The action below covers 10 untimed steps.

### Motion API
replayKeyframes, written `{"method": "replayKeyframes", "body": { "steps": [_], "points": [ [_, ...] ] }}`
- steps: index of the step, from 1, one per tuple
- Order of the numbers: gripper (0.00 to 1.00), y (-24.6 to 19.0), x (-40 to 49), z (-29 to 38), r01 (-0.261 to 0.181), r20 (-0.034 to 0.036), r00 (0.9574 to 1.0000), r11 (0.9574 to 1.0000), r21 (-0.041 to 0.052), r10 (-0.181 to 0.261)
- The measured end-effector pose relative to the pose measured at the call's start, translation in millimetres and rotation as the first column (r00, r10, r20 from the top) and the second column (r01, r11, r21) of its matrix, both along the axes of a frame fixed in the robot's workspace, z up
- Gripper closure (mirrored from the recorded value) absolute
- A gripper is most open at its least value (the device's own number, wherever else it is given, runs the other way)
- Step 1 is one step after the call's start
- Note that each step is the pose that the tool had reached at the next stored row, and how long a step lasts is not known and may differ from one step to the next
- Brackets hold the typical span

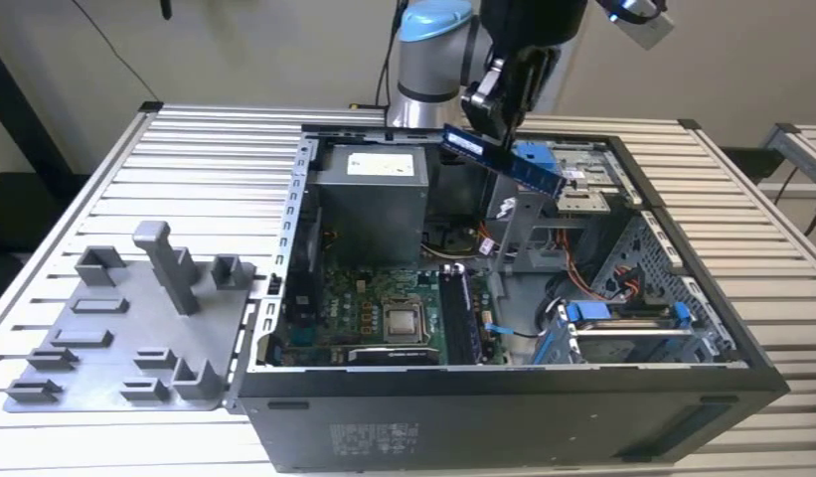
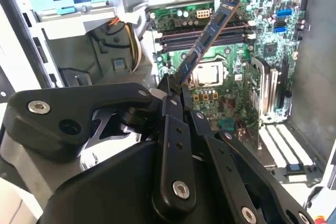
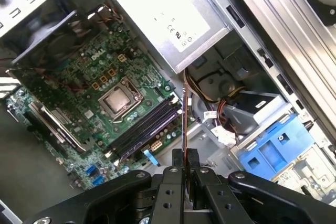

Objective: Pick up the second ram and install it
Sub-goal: 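Insert the second ram into the second slot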

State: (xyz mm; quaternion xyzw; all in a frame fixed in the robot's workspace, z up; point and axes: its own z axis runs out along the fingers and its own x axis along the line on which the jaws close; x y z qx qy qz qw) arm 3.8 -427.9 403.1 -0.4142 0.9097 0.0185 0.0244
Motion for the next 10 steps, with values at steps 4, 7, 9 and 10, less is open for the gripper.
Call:
{"method": "replayKeyframes", "body": {
  "steps": [4,7,9,10],
  "points": [
    [0.86,0.0,0.1,-0.6,0.032,-0.0005,0.9995,0.9995,0.0001,-0.032],
    [0.86,0.0,0.0,-1.2,0.064,-0.0004,0.9980,0.9980,0.0001,-0.064],
    [0.86,0.0,0.0,-1.7,0.094,-0.0004,0.9956,0.9956,-0.0002,-0.094],
    [0.86,0.0,0.0,-1.9,0.110,-0.0004,0.9940,0.9940,-0.0003,-0.110]
  ]
}}
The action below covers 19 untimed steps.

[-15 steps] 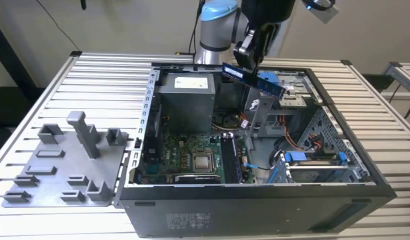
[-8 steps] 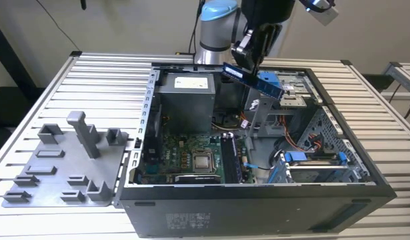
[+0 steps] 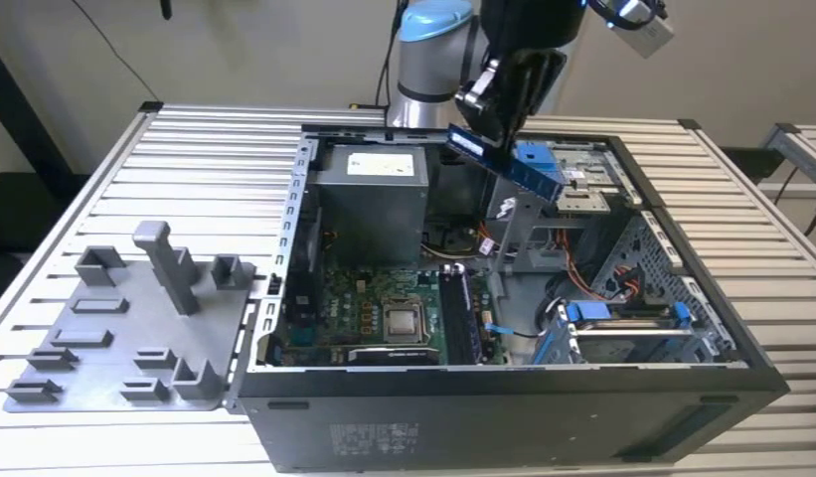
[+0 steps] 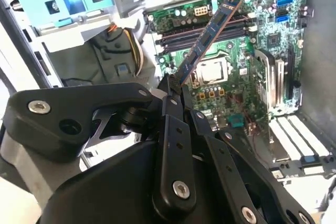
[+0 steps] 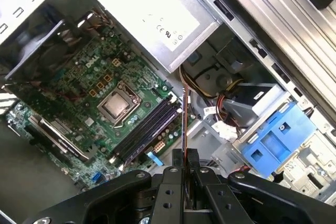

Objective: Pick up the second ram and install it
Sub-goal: 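Insert the second ram into the second slot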

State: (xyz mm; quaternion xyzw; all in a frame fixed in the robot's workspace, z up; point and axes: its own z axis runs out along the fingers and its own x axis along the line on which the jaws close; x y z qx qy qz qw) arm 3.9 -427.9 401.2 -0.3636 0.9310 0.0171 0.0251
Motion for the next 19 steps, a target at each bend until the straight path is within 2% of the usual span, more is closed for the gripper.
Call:
{"method": "replayKeyframes", "body": {
  "steps": [5,9,14,16,19],
  "points": [
    [0.86,0.0,0.0,-1.3,0.077,0.0000,0.9971,0.9971,-0.0004,-0.077],
    [0.86,0.0,0.0,-2.3,0.143,0.0001,0.9898,0.9898,-0.0005,-0.143],
    [0.86,0.0,0.0,-3.6,0.228,0.0000,0.9737,0.9737,-0.0006,-0.228],
    [0.86,0.0,0.0,-4.0,0.261,0.0000,0.9653,0.9653,-0.0006,-0.261],
    [0.86,0.0,0.0,-4.7,0.311,0.0001,0.9503,0.9503,-0.0005,-0.311]
  ]
}}
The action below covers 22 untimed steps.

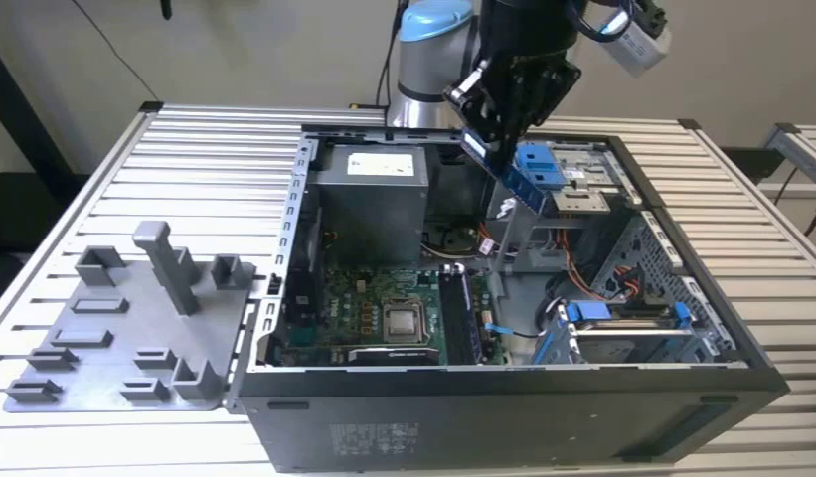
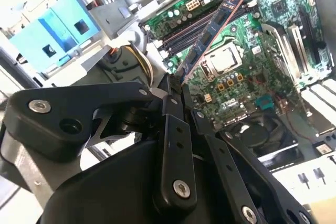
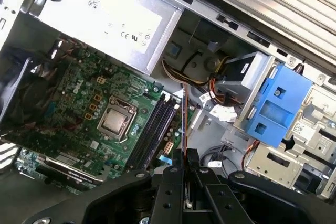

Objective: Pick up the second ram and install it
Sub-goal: 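Insert the second ram into the second slot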

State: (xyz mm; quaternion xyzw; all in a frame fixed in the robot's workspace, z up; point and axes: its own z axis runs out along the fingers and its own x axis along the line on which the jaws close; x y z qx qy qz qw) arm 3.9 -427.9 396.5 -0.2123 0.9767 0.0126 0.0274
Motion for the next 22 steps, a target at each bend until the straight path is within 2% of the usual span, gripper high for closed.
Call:
{"method": "replayKeyframes", "body": {
  "steps": [5,10,17,22],
  "points": [
    [0.86,0.0,0.0,-0.9,0.083,0.0000,0.9966,0.9966,-0.0005,-0.083],
    [0.86,0.0,0.0,-1.8,0.167,0.0000,0.9860,0.9860,-0.0011,-0.167],
    [0.86,0.0,-0.1,-3.2,0.266,-0.0045,0.9640,0.9640,-0.0026,-0.266],
    [0.86,0.0,0.0,-4.8,0.337,-0.0081,0.9413,0.9413,-0.0037,-0.337]
  ]
}}
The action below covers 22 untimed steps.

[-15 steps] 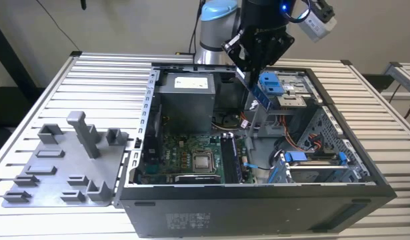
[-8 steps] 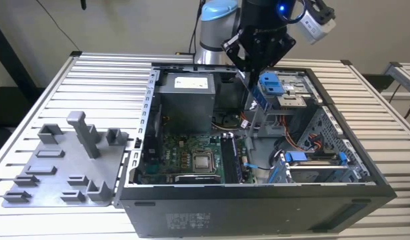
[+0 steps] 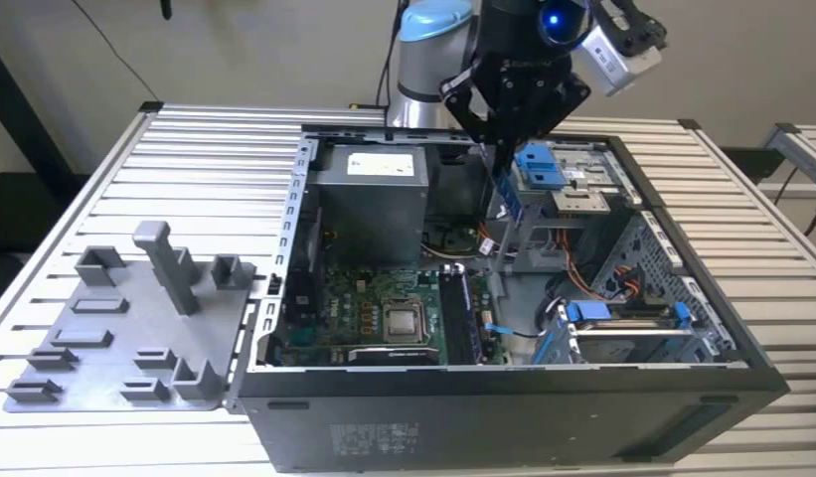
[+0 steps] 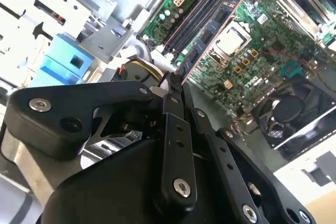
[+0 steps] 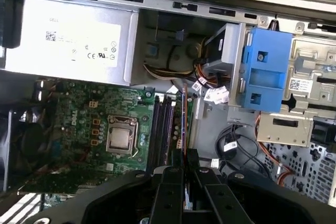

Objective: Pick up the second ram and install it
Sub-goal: 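Insert the second ram into the second slot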

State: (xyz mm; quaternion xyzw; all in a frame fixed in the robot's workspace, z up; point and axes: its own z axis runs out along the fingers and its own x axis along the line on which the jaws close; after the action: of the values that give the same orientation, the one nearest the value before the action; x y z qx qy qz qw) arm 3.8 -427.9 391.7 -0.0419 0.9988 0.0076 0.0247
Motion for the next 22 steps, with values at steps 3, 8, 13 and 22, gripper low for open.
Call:
{"method": "replayKeyframes", "body": {
  "steps": [3,8,13,22],
  "points": [
    [0.86,0.0,0.0,-1.0,0.045,-0.0018,0.9990,0.9990,-0.0001,-0.045],
    [0.86,0.0,0.0,-2.4,0.104,-0.0062,0.9946,0.9946,-0.0005,-0.104],
    [0.86,0.0,0.1,-2.5,0.107,-0.0066,0.9943,0.9943,-0.0004,-0.107],
    [0.86,0.0,3.6,-6.0,0.107,-0.0207,0.9941,0.9943,-0.0063,-0.107]
  ]
}}
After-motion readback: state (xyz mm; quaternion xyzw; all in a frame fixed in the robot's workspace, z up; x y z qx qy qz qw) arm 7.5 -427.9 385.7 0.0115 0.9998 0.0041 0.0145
